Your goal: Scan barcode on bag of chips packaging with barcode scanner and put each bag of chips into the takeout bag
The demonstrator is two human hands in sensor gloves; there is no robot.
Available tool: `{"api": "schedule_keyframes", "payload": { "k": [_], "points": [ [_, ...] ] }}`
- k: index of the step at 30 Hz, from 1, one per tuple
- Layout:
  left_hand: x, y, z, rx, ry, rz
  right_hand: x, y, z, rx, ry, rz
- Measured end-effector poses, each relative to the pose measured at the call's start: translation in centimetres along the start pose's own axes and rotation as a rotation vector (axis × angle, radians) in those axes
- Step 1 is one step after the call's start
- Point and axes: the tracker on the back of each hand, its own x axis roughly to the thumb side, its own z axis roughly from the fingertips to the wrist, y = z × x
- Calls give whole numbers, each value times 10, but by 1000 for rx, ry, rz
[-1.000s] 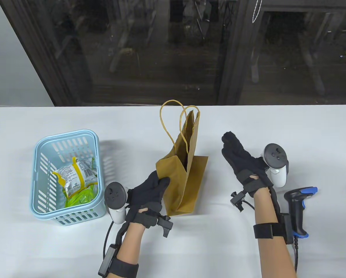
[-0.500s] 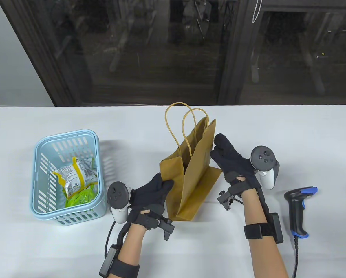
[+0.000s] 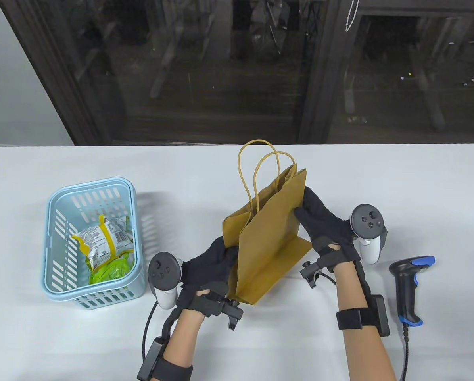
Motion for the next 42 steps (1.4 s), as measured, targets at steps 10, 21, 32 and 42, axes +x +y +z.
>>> {"api": "schedule_keyframes", "payload": {
  "k": [10, 21, 32, 42],
  "points": [
    [7, 14, 2, 91, -37, -90, -2, -13, 6, -108, 2, -11],
    [39, 28, 6, 39, -128, -295, -12, -47, -6, -160, 100, -16],
    [54, 0, 6, -217, -218, -547, -11, 2, -39, -24, 234, 109],
    [44, -4, 2, -335, -132, -640, -3, 20, -52, 85, 244, 161]
  ]
}}
